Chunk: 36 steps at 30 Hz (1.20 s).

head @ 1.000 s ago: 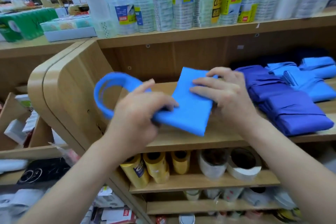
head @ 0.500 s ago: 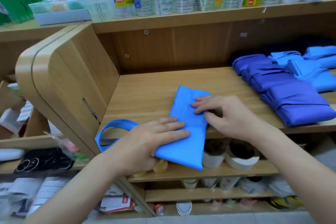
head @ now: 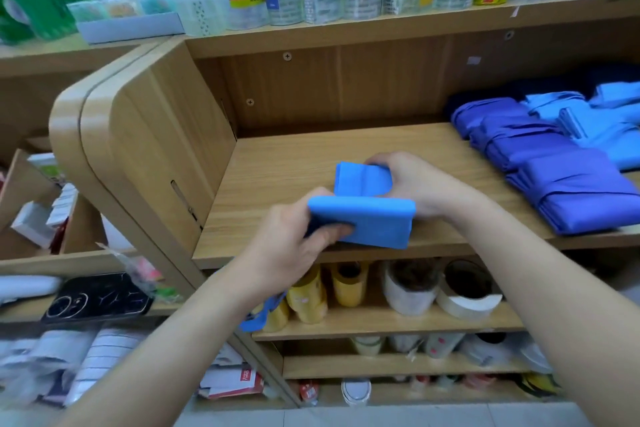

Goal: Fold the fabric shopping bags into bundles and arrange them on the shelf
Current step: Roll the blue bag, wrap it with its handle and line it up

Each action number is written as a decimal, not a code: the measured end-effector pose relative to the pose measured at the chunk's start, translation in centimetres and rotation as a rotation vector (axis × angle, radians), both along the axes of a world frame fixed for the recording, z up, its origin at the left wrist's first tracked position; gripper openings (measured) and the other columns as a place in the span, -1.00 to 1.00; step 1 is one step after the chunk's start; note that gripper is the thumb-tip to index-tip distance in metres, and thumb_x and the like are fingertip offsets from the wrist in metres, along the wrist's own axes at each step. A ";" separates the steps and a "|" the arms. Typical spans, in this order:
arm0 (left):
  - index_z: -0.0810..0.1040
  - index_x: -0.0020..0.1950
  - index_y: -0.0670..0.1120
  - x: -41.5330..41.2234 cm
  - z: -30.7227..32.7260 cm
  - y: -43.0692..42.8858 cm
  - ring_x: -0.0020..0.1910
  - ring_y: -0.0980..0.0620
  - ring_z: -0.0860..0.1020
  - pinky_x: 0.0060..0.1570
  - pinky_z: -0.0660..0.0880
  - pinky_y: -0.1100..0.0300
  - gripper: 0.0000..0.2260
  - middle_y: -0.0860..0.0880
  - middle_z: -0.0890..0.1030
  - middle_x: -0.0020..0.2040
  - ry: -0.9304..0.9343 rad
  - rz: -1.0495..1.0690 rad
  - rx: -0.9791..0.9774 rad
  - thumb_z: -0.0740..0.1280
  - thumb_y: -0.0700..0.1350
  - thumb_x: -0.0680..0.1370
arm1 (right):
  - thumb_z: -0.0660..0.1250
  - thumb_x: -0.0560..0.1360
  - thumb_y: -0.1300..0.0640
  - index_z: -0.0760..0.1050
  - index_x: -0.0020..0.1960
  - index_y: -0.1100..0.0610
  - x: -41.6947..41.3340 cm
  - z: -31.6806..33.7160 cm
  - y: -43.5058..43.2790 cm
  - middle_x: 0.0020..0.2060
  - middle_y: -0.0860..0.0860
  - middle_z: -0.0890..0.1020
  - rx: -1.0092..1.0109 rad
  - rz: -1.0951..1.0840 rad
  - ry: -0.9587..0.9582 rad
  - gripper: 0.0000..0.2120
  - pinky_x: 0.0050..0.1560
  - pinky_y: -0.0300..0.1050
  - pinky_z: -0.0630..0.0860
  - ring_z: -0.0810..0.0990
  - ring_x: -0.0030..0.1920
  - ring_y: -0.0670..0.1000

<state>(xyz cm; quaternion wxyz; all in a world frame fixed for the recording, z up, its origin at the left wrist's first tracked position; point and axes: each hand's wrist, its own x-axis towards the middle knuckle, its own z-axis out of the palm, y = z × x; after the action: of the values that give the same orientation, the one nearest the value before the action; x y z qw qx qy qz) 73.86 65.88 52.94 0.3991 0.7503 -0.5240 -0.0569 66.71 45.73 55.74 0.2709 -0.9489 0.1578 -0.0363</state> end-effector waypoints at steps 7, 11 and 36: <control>0.48 0.22 -0.02 0.0 0.7 -2.7 -0.02 -0.01 0.57 -0.10 0.41 0.18 -0.72 0.03 0.61 -0.04 -0.024 0.205 0.122 0.30 0.08 0.58 | 0.35 0.47 0.19 0.67 -0.02 0.08 -0.8 -0.3 -0.2 -0.11 0.07 0.71 0.865 -0.145 -0.280 -0.85 -0.16 -0.18 0.55 0.65 -0.09 0.03; 0.47 0.23 0.04 -0.5 0.7 -3.4 -0.12 -0.01 0.62 -0.03 0.56 0.00 -0.72 0.06 0.62 -0.03 0.061 0.290 0.094 0.32 0.11 0.57 | 0.17 0.63 -0.09 0.67 0.06 0.10 -1.9 -0.1 0.5 0.01 0.07 0.70 1.044 -0.228 -0.350 -0.63 0.09 -0.06 0.54 0.62 0.08 0.04; 0.36 0.35 -0.08 -1.4 -1.7 -3.7 0.12 0.06 0.55 0.15 0.50 0.04 -0.54 0.46 0.41 0.04 0.037 0.134 -0.109 0.28 0.07 0.50 | 0.19 0.46 0.13 0.57 -0.18 0.03 -0.8 -2.2 6.3 -0.32 -0.18 0.53 0.768 -0.521 -1.038 -0.82 -0.18 -0.26 0.35 0.44 -0.26 -0.17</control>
<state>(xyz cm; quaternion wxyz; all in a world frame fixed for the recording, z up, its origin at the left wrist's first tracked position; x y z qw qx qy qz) 72.43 62.19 51.25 0.4521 0.7595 -0.4674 -0.0153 65.89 52.02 53.56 0.6103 -0.5770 0.2319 -0.4908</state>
